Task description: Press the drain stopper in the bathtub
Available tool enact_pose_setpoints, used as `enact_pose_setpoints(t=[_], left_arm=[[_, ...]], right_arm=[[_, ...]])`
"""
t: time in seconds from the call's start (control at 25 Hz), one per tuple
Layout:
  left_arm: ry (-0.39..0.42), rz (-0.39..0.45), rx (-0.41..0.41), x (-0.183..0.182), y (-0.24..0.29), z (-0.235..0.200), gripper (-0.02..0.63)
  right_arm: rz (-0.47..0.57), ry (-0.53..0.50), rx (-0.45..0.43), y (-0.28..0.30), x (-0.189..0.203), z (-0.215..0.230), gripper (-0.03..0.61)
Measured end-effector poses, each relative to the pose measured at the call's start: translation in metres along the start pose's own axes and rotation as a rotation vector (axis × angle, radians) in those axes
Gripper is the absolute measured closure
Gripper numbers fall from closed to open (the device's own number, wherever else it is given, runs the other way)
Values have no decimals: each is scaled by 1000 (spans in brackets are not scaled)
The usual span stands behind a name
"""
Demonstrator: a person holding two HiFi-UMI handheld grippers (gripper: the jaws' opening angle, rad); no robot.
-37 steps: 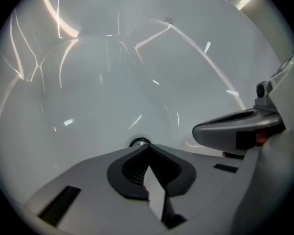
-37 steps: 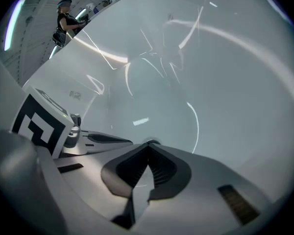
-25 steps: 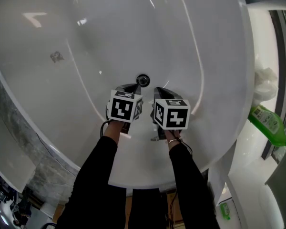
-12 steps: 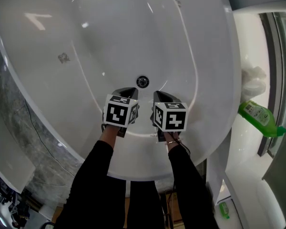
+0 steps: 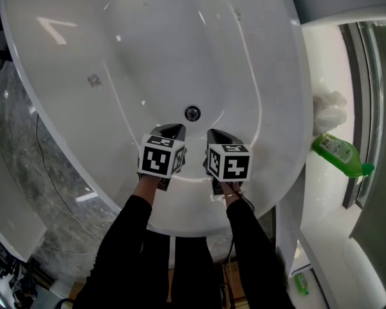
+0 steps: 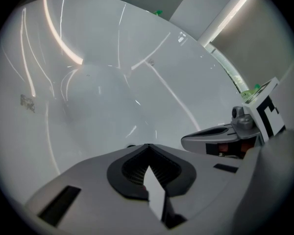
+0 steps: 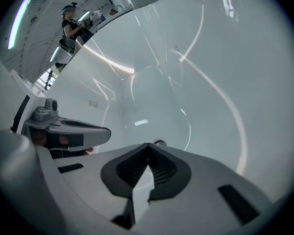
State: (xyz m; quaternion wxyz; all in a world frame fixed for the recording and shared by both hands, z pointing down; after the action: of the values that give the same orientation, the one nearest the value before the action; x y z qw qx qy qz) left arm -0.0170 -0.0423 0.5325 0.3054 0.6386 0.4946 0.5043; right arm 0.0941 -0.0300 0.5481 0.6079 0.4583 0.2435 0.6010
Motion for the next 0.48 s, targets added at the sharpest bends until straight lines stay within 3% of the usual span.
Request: enact_pose_setpoints(t=[0.48], left_arm=[[-17,54,29,-7,-37,11,606]], right_arm=[[32,-34,-17,-25,-7,-20,577]])
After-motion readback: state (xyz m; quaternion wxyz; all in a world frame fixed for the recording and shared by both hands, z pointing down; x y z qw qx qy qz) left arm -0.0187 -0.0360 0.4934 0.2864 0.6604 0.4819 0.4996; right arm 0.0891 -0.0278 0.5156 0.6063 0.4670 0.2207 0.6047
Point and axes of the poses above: the fingertips, and each gripper's own axes: y forward along the fingers, z to its right, x out of its underside, the point moved 3 cm from there along -y, backward along the fingers, and after that the axes turned 7 degrees about -x, right-handed, at the moved point
